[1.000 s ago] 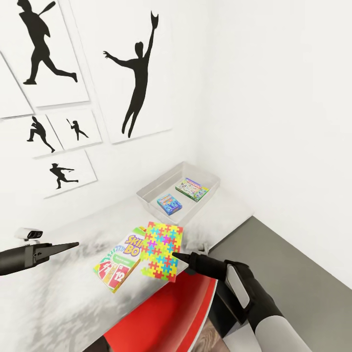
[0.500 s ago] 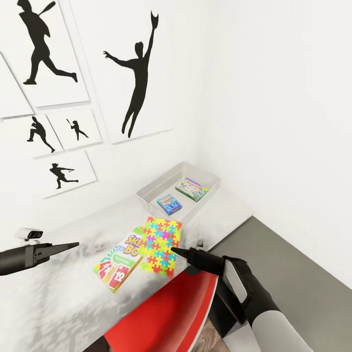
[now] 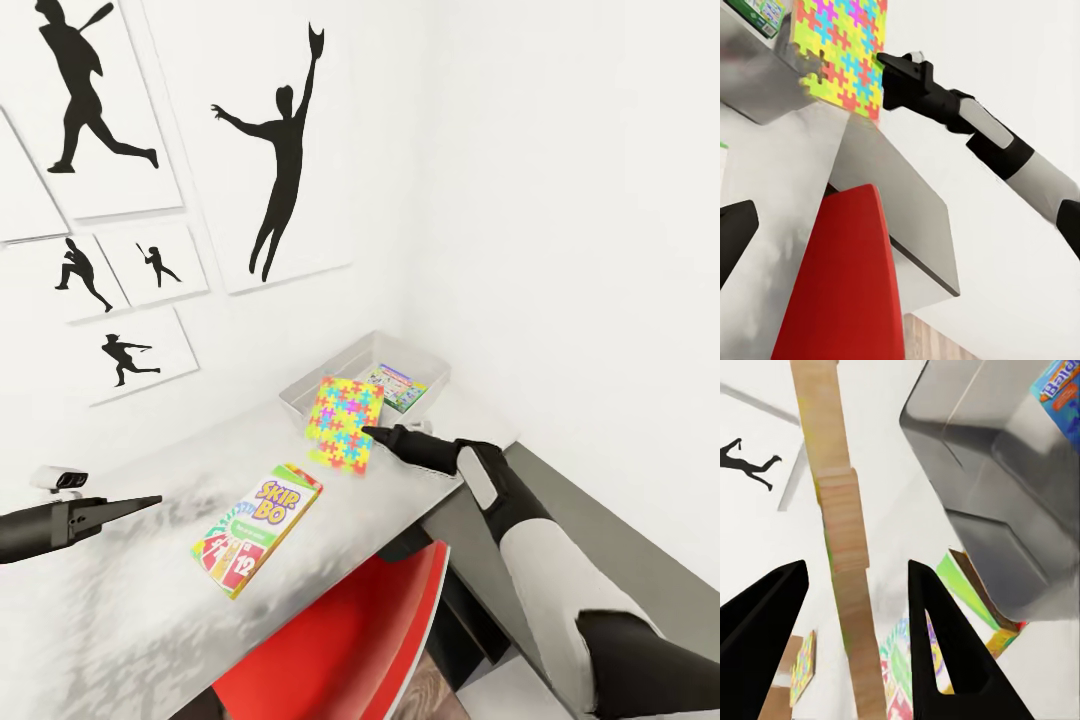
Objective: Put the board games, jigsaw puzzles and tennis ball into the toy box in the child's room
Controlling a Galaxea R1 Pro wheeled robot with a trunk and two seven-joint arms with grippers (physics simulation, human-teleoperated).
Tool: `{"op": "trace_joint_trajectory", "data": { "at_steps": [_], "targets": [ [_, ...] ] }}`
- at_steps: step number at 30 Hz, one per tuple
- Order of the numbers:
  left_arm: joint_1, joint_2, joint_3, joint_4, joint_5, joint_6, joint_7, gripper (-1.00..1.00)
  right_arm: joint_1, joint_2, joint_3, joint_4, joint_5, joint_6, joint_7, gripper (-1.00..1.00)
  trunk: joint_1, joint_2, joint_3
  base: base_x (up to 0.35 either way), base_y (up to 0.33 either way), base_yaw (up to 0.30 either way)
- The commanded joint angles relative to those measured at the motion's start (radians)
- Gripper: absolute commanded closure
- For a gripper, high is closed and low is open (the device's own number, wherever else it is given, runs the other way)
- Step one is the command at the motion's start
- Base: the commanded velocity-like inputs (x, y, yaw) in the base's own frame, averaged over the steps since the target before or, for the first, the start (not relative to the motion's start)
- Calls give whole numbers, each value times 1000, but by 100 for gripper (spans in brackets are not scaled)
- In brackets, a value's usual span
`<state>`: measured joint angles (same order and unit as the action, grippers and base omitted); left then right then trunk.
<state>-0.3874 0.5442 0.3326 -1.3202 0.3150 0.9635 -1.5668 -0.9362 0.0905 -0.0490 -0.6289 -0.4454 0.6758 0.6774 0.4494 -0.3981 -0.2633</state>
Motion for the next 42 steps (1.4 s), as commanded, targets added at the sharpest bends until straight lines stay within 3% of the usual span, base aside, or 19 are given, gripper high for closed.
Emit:
{"op": "trace_joint_trajectory", "data": {
  "at_steps": [1,4,10,12,15,19,24,42],
  "targets": [
    [-1,0,0,0,-1,11,-4,-100,-19,1,-6,19,1,4,-11,100,1,-2,-2,0,0,0],
    [-1,0,0,0,-1,11,-4,-100,-93,1,-10,89,1,-14,-63,100,1,-2,-2,0,0,0],
    [-1,1,0,0,-1,11,-4,-100,-167,3,-28,152,-4,-47,-186,100,1,-2,-2,0,0,0],
    [-1,2,0,0,-1,11,-4,-100,-185,3,-60,160,-14,-60,-251,100,1,-2,-2,0,0,0],
    [-1,2,0,0,-1,11,-4,-100,-222,2,-139,178,-38,-72,-370,100,1,-2,-2,0,0,0],
    [-1,1,0,0,-1,11,-4,-100,-239,2,-194,192,-47,-75,-437,100,1,-2,-2,0,0,0],
    [-1,2,0,1,-1,11,-4,-100,-240,1,-212,194,-50,-75,-460,100,1,-2,-2,0,0,0],
    [-1,2,0,1,-2,9,-4,-100,-236,-2,-218,190,-50,-71,-456,100,1,-2,-2,6,0,0]
  ]
}}
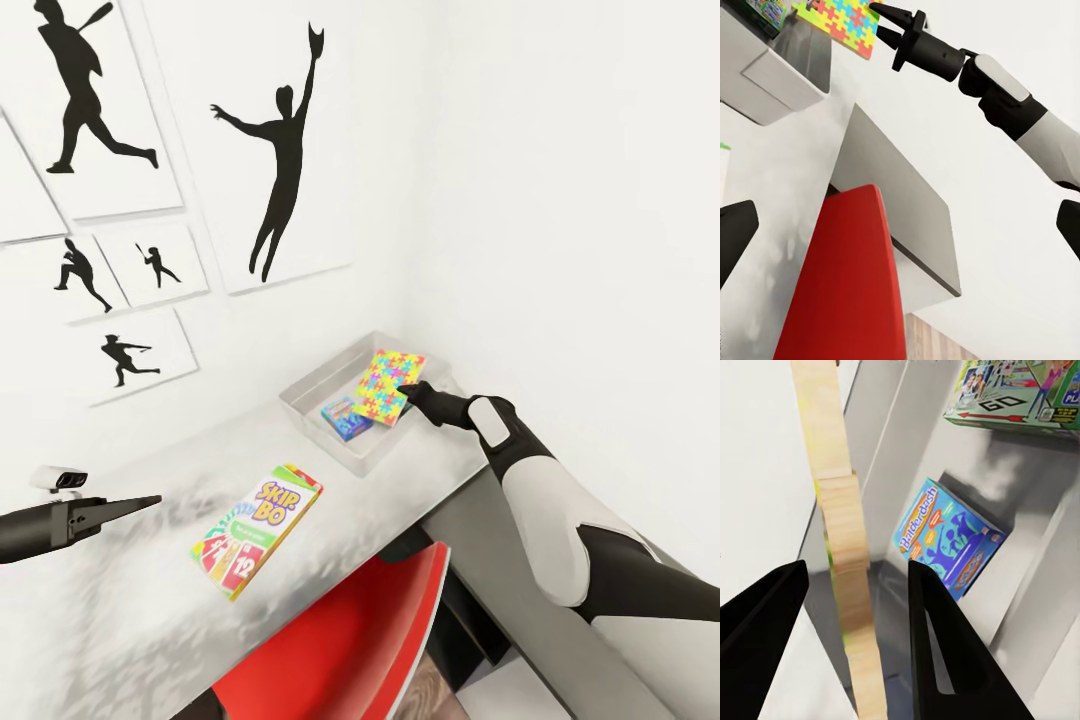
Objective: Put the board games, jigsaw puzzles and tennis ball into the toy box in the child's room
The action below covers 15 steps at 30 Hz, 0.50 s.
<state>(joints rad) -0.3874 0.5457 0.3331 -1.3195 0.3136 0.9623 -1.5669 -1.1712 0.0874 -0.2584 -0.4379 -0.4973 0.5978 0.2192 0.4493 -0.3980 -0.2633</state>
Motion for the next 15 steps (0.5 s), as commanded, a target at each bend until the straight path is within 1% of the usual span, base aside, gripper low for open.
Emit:
{"op": "trace_joint_trajectory", "data": {
  "at_steps": [1,6,15],
  "targets": [
    [-1,0,0,0,0,10,-4,-100,-1,0,-8,-1,2,7,3,100,1,-2,-2,101,0,0],
    [-1,0,0,0,1,10,-4,-100,-1,-1,-8,-1,2,7,4,100,1,-2,-2,106,0,0],
    [-1,0,0,0,1,10,-4,-100,-1,0,-7,-1,2,7,5,100,1,-2,-2,26,0,0]
  ]
}}
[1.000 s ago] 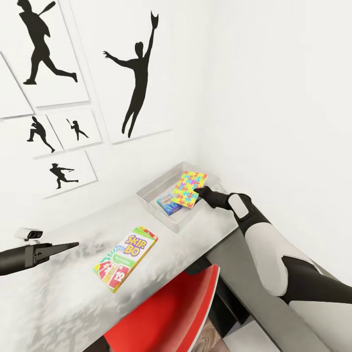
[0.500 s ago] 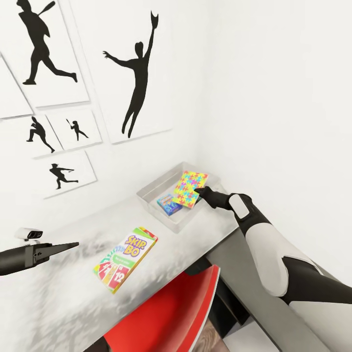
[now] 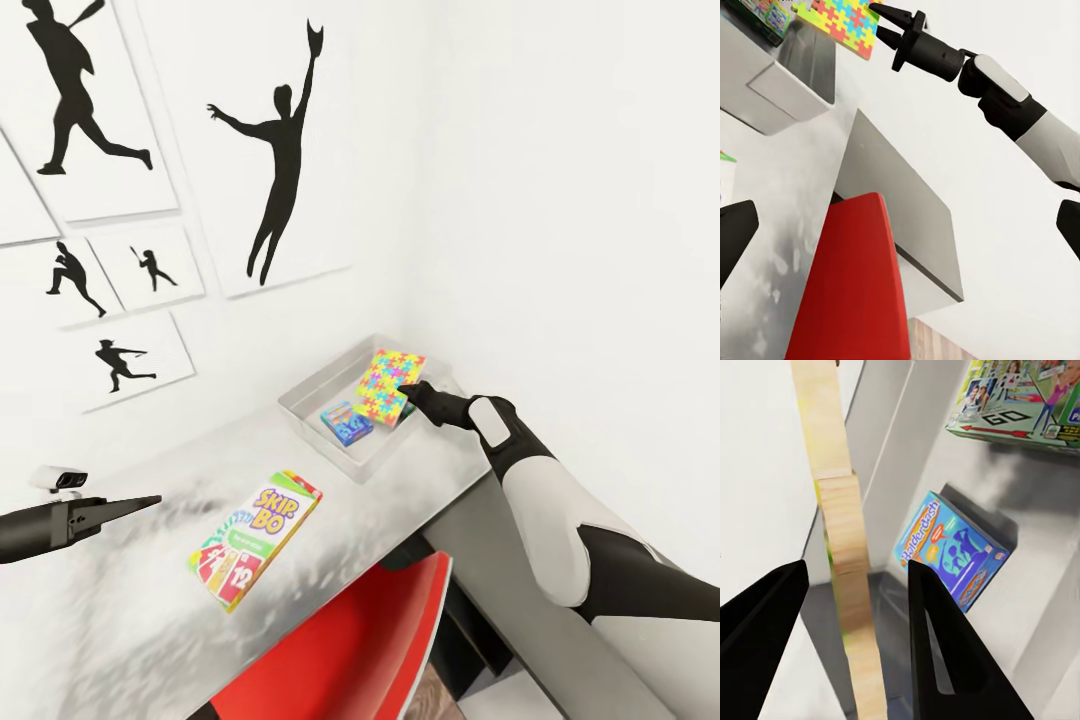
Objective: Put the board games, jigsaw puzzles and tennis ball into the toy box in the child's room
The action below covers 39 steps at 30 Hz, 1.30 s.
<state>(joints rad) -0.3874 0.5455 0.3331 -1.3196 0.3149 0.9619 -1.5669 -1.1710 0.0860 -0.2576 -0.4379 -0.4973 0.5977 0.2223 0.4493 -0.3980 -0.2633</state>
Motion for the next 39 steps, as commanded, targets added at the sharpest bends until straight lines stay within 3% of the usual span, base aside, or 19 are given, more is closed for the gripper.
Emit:
{"op": "trace_joint_trajectory", "data": {
  "at_steps": [1,14,26,39],
  "targets": [
    [-1,0,0,0,0,11,-4,-100,-1,1,-8,-1,2,6,2,100,1,-2,-2,97,0,0],
    [2,-3,8,10,-1,12,-4,-100,-25,0,-12,-36,-14,-5,31,100,1,-2,-2,30,0,0],
    [4,6,7,10,-5,12,-4,-100,-89,-11,-12,-100,-36,6,25,100,1,-2,-2,0,0,0],
    [4,7,7,10,-5,12,-4,-100,-106,5,-12,-95,-37,22,-6,100,1,-2,-2,0,0,0]
  ]
}}
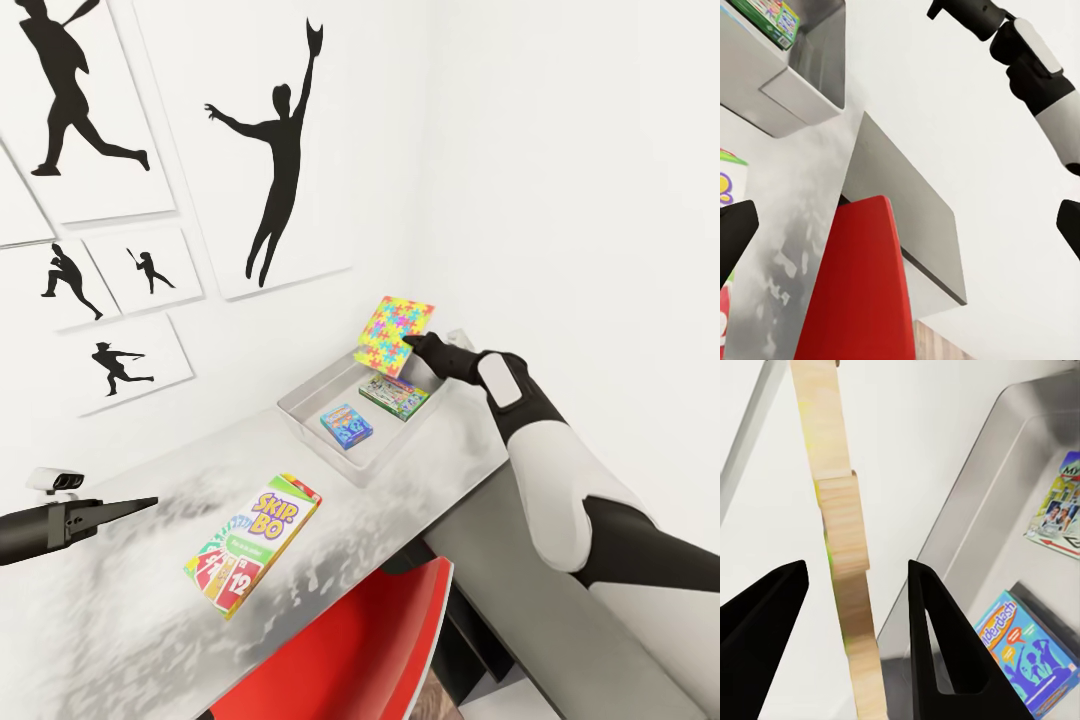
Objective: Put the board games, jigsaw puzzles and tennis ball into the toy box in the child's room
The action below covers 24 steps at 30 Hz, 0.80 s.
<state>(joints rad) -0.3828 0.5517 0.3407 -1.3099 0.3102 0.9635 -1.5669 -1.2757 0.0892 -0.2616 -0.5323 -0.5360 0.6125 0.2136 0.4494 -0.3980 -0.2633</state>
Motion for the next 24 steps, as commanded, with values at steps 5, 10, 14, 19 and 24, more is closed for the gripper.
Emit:
{"op": "trace_joint_trajectory", "data": {
  "at_steps": [5,10,14,19,24],
  "targets": [
    [-1,0,0,0,0,11,-4,-100,-6,5,-8,0,1,7,-22,100,1,-2,-2,0,0,0],
    [-1,0,0,0,0,11,-4,-100,-9,8,-8,0,1,7,-54,100,1,-2,-2,0,0,0],
    [-1,0,0,0,0,11,-4,-100,-15,15,-8,2,1,7,-70,100,1,-2,-3,0,0,0],
    [-1,0,0,0,-2,11,-4,-100,-18,22,-8,4,2,7,-75,100,1,-2,-9,0,0,0],
    [-1,0,0,0,-2,11,-4,-100,-39,32,-7,43,2,7,-98,100,1,-2,-16,0,0,0]
  ]
}}
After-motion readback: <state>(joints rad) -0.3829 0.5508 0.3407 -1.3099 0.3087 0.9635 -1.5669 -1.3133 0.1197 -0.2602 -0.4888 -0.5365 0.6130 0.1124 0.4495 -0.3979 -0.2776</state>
